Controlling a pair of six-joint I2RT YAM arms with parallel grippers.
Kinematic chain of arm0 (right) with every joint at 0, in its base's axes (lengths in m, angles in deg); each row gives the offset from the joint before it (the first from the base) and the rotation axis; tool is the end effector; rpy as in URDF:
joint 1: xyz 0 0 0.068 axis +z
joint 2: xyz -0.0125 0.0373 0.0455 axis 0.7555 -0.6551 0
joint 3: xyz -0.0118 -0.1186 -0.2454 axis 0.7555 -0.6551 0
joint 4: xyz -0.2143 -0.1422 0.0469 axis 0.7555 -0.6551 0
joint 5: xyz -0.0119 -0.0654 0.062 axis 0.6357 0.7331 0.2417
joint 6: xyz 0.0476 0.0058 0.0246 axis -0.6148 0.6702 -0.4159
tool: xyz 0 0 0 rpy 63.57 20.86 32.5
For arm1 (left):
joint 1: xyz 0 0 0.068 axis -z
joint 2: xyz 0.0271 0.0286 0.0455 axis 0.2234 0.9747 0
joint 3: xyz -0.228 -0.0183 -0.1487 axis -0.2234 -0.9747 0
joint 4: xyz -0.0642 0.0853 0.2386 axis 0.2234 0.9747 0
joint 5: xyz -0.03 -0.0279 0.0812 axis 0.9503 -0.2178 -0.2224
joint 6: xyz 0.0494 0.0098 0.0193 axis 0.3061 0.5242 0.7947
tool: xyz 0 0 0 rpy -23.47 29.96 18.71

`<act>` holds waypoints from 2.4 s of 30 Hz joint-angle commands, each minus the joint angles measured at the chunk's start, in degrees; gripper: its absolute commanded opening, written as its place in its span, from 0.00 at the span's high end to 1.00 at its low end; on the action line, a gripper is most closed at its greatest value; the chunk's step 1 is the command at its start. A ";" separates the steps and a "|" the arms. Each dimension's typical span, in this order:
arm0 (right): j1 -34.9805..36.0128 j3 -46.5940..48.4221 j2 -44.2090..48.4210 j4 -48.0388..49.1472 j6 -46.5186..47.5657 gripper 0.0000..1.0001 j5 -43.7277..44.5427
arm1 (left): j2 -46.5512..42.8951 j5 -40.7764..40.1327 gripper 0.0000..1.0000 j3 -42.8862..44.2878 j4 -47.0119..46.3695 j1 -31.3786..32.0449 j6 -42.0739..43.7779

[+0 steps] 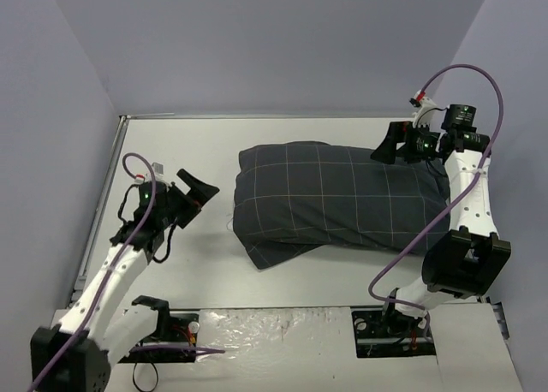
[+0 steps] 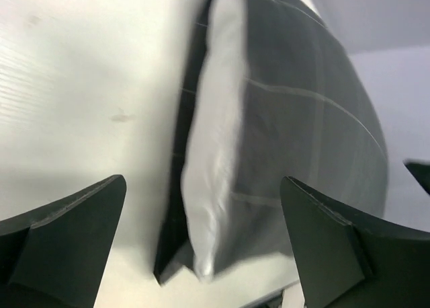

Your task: Remove the pillowcase from the pillow

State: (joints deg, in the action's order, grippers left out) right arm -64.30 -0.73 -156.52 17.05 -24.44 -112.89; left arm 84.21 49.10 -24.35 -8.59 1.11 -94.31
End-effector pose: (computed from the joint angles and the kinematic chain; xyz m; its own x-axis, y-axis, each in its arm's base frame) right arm 0.3322 -0.0629 0.3723 -0.4547 -0.0434 -0.8896 -0.5322 0.8141 0.2323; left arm 0.1943 -0.0572 0.2748 -0.5745 -0.7276 -0.3748 -0.1067 0.5206 -0.8471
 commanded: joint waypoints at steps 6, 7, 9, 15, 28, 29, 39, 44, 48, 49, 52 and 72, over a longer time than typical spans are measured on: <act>0.02 -2.91 5.33 -0.32 6.80 0.00 0.18 | 23.18 13.53 0.23 9.01 -11.23 -6.82 2.78; 0.02 -3.61 5.95 -0.33 7.33 0.00 0.54 | 24.24 14.77 0.27 9.62 -11.15 -6.73 3.49; 0.02 -4.41 7.53 -0.33 8.56 0.00 1.33 | 25.83 17.14 0.31 10.16 -10.45 -6.38 4.54; 0.02 -6.60 9.30 -0.24 8.48 0.00 0.81 | 23.72 22.51 0.27 4.37 -10.86 -6.11 7.97; 0.02 -7.40 10.09 -0.24 5.05 0.00 -2.18 | 28.46 27.52 0.24 9.27 -11.85 -3.56 11.05; 0.02 -7.66 10.70 -0.15 4.96 0.00 -2.18 | 28.47 27.96 0.23 9.89 -12.11 -3.21 11.14; 0.11 -10.21 13.52 -0.24 4.00 0.00 -2.44 | 27.59 30.86 0.22 8.67 -16.23 -2.77 9.74; 0.11 -10.30 13.96 -0.33 3.38 0.00 -2.88 | 27.23 33.85 0.18 7.52 -23.36 -2.77 5.61; 0.19 -10.21 13.52 -0.32 2.85 0.00 -3.67 | 31.17 34.03 0.17 10.94 -22.66 -1.19 5.95; 0.11 -10.04 13.26 -0.33 2.68 0.00 -3.85 | 32.23 33.86 0.17 11.56 -22.22 0.12 6.13; 0.19 -9.42 13.17 -0.33 2.59 0.00 -3.76 | 35.14 32.89 0.17 12.79 -20.90 2.15 7.27; 0.19 -9.77 15.01 -0.50 4.26 0.00 -3.58 | 34.97 35.26 0.23 5.15 -28.02 -3.90 4.54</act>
State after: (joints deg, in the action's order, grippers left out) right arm -64.32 -10.76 -143.77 17.01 -21.25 -114.73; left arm 121.69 83.67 -18.55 -34.54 -0.75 -89.92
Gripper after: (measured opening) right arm 0.999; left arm 0.776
